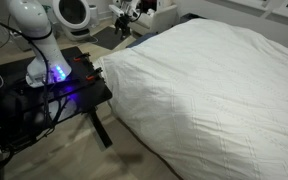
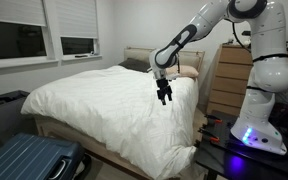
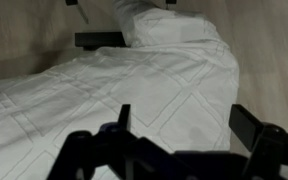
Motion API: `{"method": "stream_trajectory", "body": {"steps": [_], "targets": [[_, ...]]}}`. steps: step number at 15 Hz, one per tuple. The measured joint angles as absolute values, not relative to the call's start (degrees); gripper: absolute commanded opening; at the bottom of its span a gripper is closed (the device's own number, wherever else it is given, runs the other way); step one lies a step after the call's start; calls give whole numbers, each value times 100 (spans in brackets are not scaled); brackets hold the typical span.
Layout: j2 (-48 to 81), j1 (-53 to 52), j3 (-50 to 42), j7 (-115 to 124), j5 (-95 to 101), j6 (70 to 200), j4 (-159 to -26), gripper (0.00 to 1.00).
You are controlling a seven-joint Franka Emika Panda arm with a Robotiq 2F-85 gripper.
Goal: Spread the bed fully
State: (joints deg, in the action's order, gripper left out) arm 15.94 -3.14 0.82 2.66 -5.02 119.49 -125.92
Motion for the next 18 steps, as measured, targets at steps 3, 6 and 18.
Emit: {"method": "stream_trajectory", "body": {"steps": [3, 6, 18], "targets": [[1651, -298, 119, 21, -680, 11949, -12825, 100], [1782, -298, 230, -4, -799, 11960, -12926, 100], [2563, -308, 394, -2, -886, 13391, -13344, 100]]}}
